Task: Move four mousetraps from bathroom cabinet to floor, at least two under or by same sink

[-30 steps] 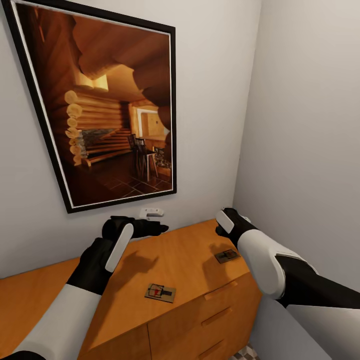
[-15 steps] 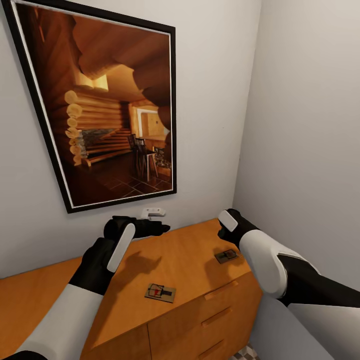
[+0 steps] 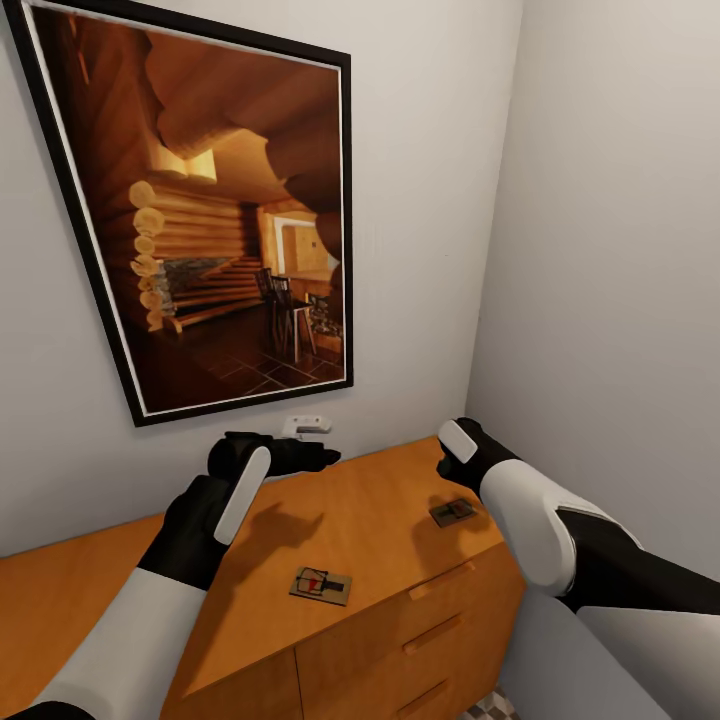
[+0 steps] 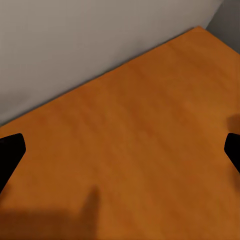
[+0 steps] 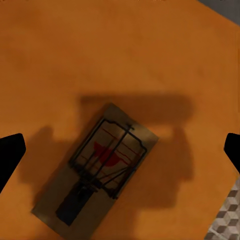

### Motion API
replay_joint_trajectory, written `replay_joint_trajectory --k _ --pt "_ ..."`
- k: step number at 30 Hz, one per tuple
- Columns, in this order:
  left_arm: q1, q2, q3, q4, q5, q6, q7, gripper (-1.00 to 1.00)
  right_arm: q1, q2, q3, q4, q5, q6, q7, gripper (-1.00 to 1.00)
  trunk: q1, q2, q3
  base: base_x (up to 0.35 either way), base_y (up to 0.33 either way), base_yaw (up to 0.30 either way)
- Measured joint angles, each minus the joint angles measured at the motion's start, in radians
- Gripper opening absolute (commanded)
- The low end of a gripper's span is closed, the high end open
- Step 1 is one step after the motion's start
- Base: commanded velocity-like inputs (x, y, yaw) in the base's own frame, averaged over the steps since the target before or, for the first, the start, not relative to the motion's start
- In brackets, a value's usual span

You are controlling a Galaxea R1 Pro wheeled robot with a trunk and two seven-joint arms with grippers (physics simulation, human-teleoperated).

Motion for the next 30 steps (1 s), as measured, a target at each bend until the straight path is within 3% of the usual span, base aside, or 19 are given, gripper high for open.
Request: replay_joint_trajectory --k 12,30 --pt "0.0 0.001 0.0 0.0 0.0 0.0 0.0 1.0 0.0 0.0 0.0 -0.001 0.001 0.0 -0.002 1.0 0.0 0.0 0.0 0.0 0.0 -0.173" --pt "0.0 0.001 0.0 0.0 0.002 0.001 -0.001 1.0 0.0 -0.001 0.0 -0.001 0.003 0.001 -0.001 1.0 0.0 0.0 0.0 0.0 0.0 -0.02"
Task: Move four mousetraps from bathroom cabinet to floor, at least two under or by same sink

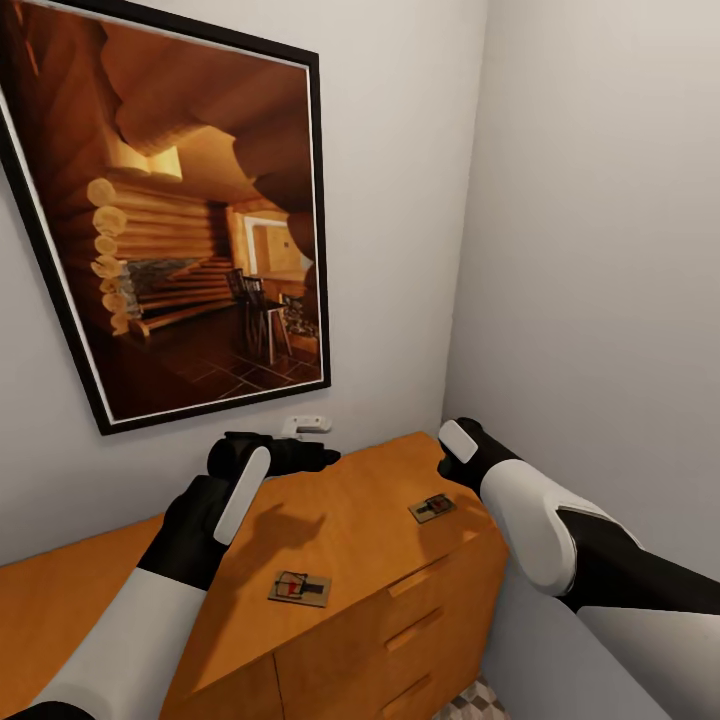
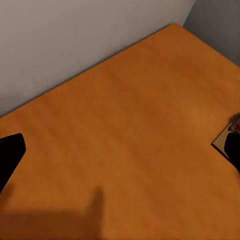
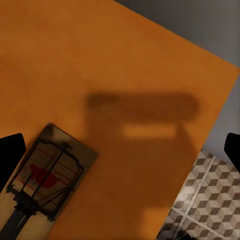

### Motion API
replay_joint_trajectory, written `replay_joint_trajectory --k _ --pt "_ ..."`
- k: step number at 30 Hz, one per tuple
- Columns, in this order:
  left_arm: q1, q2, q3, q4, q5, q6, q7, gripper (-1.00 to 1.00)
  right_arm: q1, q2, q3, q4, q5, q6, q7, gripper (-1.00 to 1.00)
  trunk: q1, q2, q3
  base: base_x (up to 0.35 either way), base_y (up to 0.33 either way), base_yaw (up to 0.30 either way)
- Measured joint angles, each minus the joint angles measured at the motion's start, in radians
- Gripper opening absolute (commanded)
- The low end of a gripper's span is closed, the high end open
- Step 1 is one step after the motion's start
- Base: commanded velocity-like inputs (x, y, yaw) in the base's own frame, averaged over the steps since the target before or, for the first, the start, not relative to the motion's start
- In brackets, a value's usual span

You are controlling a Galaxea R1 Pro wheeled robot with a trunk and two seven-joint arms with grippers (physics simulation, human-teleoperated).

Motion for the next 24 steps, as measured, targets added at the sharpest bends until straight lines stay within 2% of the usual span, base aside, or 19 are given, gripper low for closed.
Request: replay_joint_trajectory --k 5,14,24 --pt "0.0 0.0 0.0 0.0 0.0 0.0 0.0 1.0 0.0 0.0 0.0 0.0 0.0 0.0 0.001 1.0 0.0 0.0 0.0 0.0 0.037 0.0" --pt "0.0 -0.001 0.0 0.0 0.0 0.0 0.0 1.0 0.0 -0.001 0.0 0.0 0.0 -0.001 0.003 1.0 0.0 0.0 0.0 0.0 0.147 0.0" --pt "0.0 0.0 0.0 0.0 0.0 0.0 0.0 1.0 0.0 -0.001 0.0 0.003 0.001 -0.001 0.001 1.0 0.0 0.0 0.0 0.0 0.02 0.0"
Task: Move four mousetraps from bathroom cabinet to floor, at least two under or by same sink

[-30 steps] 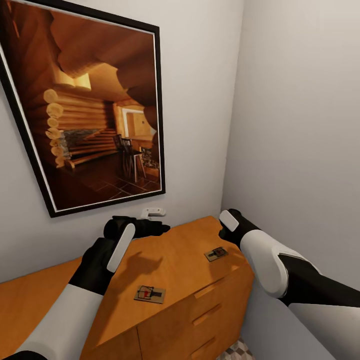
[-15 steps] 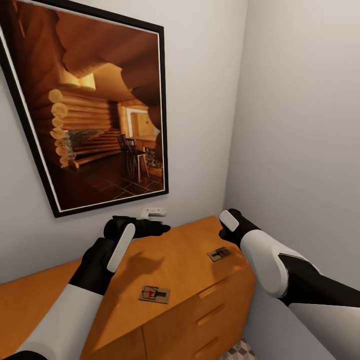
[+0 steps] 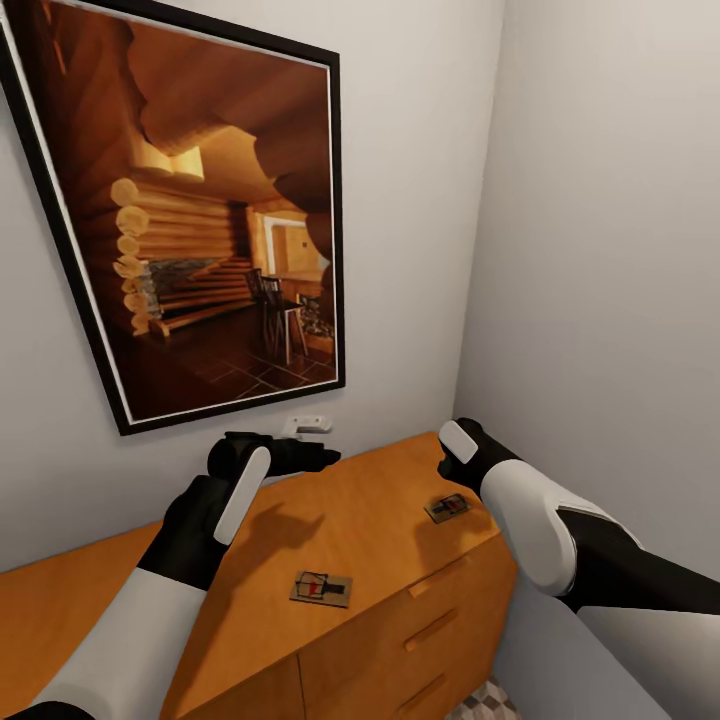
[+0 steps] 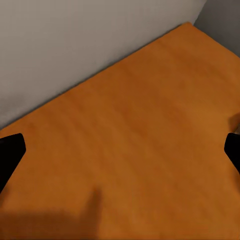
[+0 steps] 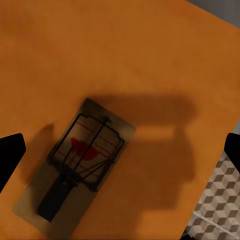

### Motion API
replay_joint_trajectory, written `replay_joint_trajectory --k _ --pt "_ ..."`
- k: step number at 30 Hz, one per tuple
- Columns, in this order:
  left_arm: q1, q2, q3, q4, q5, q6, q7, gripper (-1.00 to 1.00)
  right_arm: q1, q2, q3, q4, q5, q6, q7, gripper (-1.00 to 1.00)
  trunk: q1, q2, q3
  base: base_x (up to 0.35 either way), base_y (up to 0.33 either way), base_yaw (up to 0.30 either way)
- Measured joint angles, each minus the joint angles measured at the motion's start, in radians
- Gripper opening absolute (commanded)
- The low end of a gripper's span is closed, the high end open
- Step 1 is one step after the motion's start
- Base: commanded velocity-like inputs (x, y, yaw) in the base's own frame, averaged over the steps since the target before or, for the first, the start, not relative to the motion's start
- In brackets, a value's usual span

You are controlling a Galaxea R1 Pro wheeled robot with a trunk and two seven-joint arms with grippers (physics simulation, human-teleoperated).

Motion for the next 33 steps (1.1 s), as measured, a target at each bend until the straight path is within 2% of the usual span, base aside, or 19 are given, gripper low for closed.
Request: replay_joint_trajectory --k 15,25,33 --pt "0.0 0.0 0.0 0.0 0.0 0.0 -0.001 1.0 0.0 0.001 0.0 0.0 -0.006 0.0 0.025 1.0 0.0 0.0 0.0 0.0 0.001 0.0" --pt "0.0 -0.001 -0.002 0.0 0.0 0.0 -0.001 1.0 0.0 0.0 0.001 0.001 0.002 -0.014 0.157 1.0 0.0 0.0 0.0 0.0 0.0 0.0" --pt "0.0 -0.001 -0.003 0.0 0.0 0.0 -0.001 1.0 0.0 -0.009 0.002 0.003 0.003 -0.015 0.192 1.0 0.0 0.0 0.0 0.0 0.0 0.0"
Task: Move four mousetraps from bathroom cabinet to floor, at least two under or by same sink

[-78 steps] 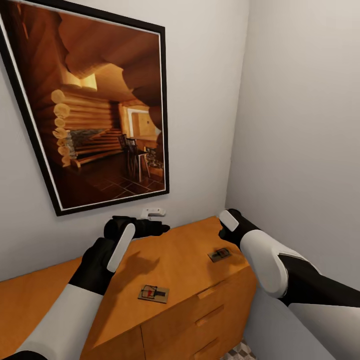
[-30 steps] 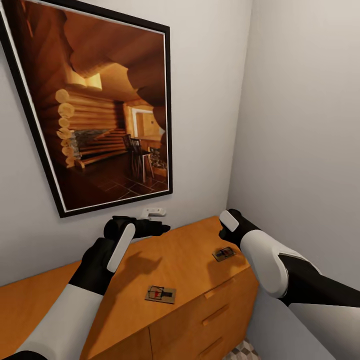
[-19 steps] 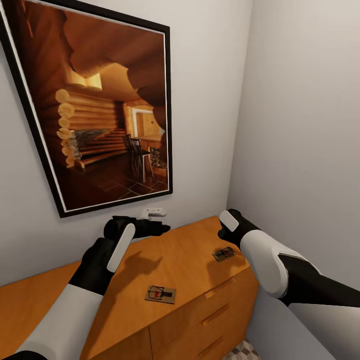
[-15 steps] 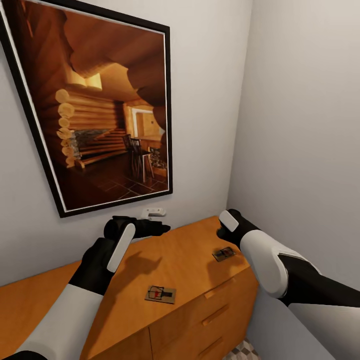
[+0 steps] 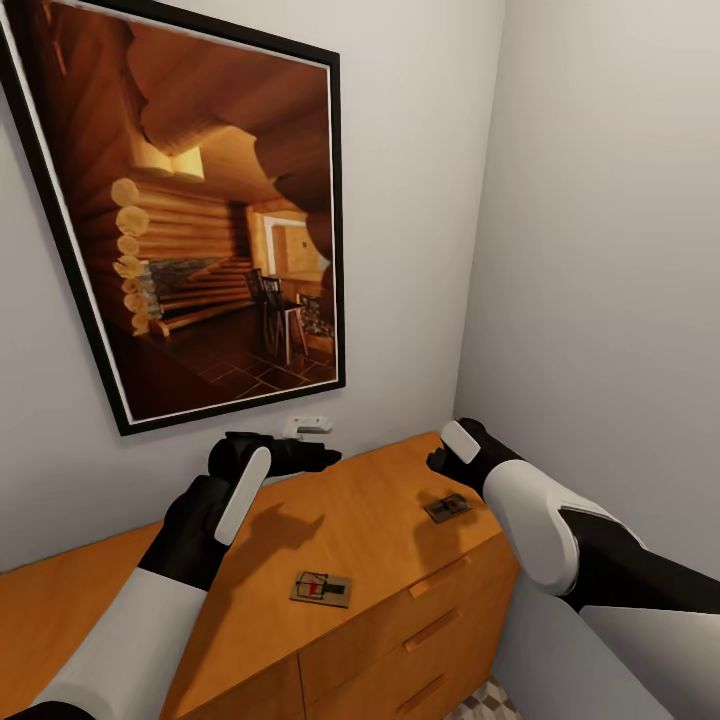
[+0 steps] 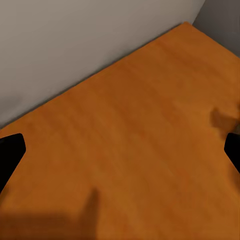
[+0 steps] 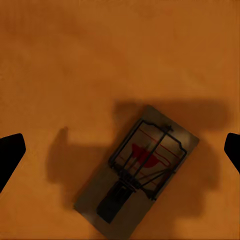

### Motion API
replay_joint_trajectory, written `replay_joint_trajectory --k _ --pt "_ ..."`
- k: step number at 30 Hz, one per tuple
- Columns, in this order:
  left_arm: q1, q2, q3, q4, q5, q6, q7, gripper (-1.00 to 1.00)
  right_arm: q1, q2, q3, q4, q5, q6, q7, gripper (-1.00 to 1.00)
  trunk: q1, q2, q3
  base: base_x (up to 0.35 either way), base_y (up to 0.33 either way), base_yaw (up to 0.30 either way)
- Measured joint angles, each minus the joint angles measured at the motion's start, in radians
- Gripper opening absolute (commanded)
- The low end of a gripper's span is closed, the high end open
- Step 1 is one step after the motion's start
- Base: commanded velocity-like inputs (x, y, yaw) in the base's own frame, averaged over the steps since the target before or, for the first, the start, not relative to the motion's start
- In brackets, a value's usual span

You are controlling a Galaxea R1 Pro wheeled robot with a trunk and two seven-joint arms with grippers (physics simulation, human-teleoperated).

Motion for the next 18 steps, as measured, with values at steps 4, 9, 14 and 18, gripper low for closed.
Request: replay_joint_trajectory --k 4,9,14,18 --pt "0.0 0.0 0.0 0.0 0.0 0.0 0.0 1.0 0.0 -0.008 0.0 0.0 0.0 0.0 0.004 1.0 0.0 0.0 0.0 0.0 0.0 0.0" --pt "0.0 0.0 0.0 0.002 0.0 0.0 0.0 1.0 0.0 -0.021 0.001 0.001 0.0 -0.001 0.004 1.0 0.0 0.0 0.0 0.0 0.0 0.0" --pt "0.0 0.0 0.0 0.003 0.0 0.0 0.0 1.0 0.0 -0.033 0.0 0.002 -0.001 -0.002 0.002 1.0 0.0 0.0 0.0 0.0 0.0 0.0" --pt "0.0 0.0 0.0 0.003 0.0 0.0 0.0 1.0 0.0 -0.042 0.001 0.005 -0.002 -0.007 0.0 1.0 0.0 0.0 0.0 0.0 0.0 0.0"
